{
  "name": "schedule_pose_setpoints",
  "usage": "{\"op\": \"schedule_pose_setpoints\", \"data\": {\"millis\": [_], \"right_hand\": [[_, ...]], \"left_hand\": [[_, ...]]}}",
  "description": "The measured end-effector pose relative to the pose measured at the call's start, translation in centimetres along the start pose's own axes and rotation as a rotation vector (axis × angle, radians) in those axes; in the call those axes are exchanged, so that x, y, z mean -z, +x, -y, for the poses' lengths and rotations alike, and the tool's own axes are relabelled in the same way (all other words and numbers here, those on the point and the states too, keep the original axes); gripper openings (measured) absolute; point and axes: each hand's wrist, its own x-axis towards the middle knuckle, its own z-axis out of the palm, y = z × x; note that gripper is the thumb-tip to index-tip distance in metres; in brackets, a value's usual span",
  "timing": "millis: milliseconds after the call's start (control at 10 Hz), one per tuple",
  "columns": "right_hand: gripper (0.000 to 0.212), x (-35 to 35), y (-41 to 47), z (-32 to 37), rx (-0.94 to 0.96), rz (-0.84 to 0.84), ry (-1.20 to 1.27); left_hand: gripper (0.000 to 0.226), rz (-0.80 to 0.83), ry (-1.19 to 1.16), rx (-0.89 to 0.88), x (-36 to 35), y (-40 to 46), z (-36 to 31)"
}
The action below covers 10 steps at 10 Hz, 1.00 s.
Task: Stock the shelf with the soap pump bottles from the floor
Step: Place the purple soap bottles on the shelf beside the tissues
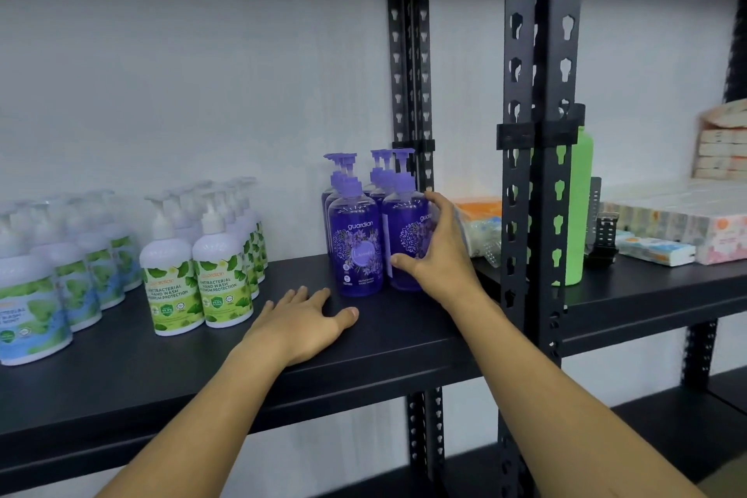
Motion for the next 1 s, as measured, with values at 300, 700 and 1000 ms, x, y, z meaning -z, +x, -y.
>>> {"op": "schedule_pose_setpoints", "data": {"millis": [300,700,1000], "right_hand": [[0.099,0.48,-0.18,-0.06,0.003,0.086,0.022],[0.095,0.09,-0.04,-0.4,0.059,0.066,0.012],[0.094,0.14,0.01,-0.37,0.071,0.06,-0.03]], "left_hand": [[0.079,0.001,-0.006,-0.002,0.02,-0.09,-0.08],[0.079,0.002,-0.013,-0.003,0.0,-0.14,-0.09],[0.079,0.0,-0.009,-0.002,0.02,-0.07,-0.06]]}}
